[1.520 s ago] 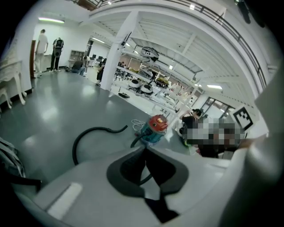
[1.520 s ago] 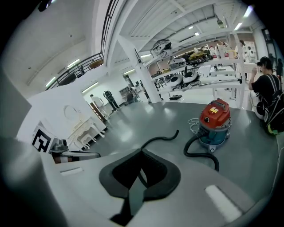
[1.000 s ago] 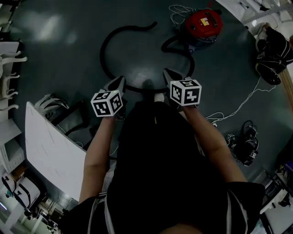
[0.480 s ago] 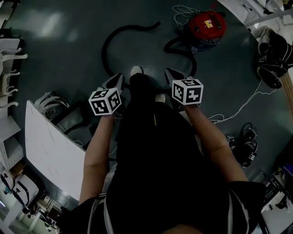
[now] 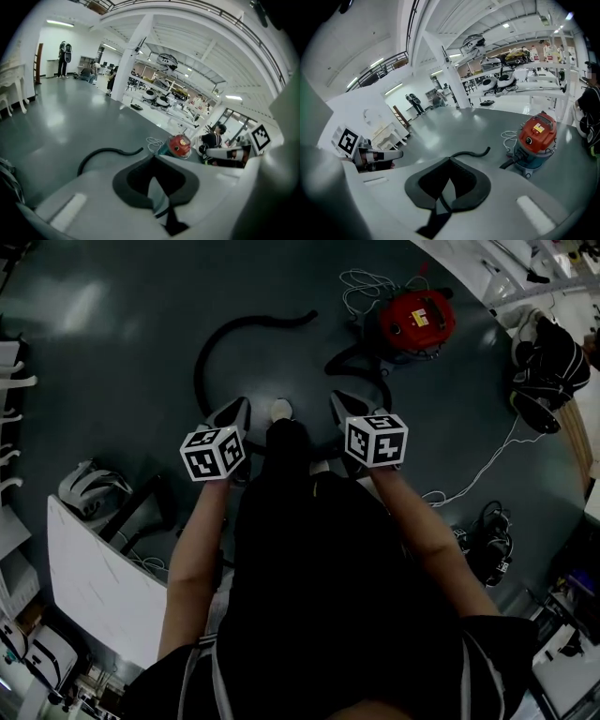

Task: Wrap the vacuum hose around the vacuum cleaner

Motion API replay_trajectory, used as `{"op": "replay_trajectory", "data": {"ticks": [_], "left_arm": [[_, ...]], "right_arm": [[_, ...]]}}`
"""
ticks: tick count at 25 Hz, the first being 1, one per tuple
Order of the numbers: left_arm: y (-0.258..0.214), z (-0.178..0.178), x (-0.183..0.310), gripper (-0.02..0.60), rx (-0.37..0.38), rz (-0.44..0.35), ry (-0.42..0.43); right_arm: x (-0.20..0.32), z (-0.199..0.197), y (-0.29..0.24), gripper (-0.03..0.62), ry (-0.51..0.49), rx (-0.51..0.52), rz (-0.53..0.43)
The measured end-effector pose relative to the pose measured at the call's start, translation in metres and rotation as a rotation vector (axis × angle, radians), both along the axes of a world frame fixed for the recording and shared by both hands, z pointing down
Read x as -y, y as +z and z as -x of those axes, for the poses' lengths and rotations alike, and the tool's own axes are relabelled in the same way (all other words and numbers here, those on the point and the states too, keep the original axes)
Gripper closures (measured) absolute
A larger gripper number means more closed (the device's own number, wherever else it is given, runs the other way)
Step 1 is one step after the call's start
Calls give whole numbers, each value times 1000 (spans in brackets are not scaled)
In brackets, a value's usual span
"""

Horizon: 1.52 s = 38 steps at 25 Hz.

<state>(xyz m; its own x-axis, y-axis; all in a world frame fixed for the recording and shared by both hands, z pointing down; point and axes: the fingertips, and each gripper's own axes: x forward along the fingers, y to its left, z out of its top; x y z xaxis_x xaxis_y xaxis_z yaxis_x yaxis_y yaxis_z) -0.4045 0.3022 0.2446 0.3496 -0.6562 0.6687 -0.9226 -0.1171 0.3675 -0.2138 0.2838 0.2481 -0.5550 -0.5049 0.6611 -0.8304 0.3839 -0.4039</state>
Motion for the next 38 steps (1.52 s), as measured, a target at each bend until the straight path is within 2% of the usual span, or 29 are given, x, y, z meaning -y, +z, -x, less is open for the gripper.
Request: {"op": "replay_trajectory", "data": {"ticks": [4, 11, 15, 22, 27, 32, 38], "left_arm": [[-1, 15, 36, 571, -8, 5, 2], [24, 64, 74, 571, -34, 76, -44], [33, 77, 99, 571, -34, 95, -20], [44, 63, 123, 572, -55, 120, 17], [56, 50, 146, 571, -78, 131, 11], [80, 34, 167, 571, -65, 160, 26], [131, 11, 200, 571, -65, 194, 21]], "right_arm": [[39, 24, 7, 600, -10, -3, 16], [92, 63, 26, 599, -51, -60, 56], [125, 76, 29, 599, -41, -66, 48], [169, 89, 36, 599, -57, -77, 45], [193, 88, 51, 599, -76, -94, 49], [214, 82, 88, 599, -85, -93, 97], [251, 75, 141, 599, -121, -112, 120]]}}
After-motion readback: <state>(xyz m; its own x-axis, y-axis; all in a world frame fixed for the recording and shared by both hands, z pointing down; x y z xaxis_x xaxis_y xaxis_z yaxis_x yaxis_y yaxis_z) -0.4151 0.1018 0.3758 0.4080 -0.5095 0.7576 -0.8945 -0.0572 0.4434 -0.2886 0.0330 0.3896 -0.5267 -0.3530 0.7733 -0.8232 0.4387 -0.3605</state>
